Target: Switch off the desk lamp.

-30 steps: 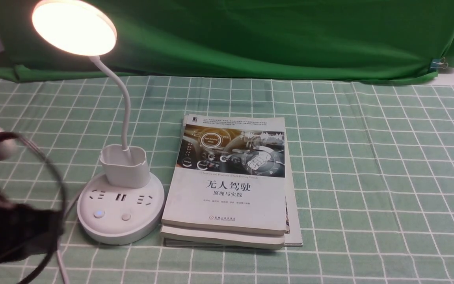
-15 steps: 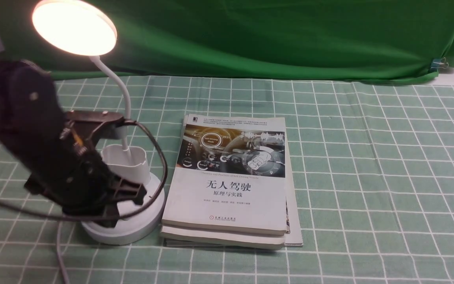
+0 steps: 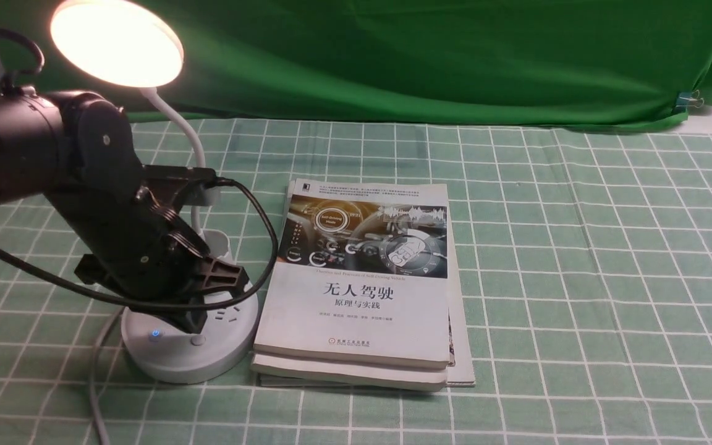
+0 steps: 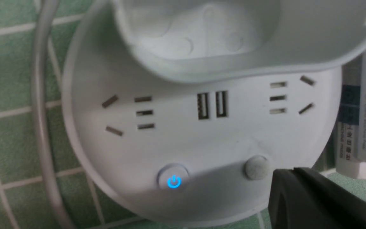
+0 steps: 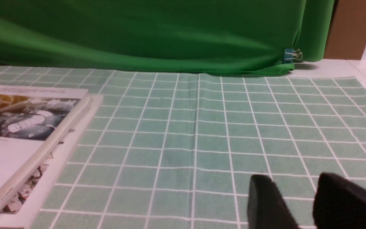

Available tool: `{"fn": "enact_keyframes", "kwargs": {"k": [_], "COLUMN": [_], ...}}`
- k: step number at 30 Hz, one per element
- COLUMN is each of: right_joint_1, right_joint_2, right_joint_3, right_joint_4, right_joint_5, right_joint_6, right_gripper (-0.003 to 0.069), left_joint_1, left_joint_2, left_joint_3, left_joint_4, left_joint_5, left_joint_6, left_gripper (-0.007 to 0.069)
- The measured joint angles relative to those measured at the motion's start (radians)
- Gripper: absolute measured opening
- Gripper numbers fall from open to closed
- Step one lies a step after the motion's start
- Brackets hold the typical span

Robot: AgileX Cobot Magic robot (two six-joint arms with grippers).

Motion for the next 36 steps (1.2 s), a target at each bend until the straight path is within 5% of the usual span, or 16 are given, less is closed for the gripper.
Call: {"fn": "enact_keyframes", "kwargs": {"k": [23,36], "right_joint_1": [0.000,0.000], "right_joint_2": [0.000,0.000], "right_joint_3": [0.000,0.000], "right_joint_4": [0.000,0.000], "right_joint_5": [0.000,0.000], "right_joint_6": [0.000,0.000], "right_gripper": [0.0242,0.0242], "left_joint_1": [0.002,0.002], "left_joint_2": [0.047,-0.610], "left_joint_3": [-0.006,0.441], "left_joint_4": [0.003,-0.059], "left_joint_5": [-0.014,-0.294], "left_joint_6": [0.007,0.014], "left_gripper": [0.0000,0.0000]}}
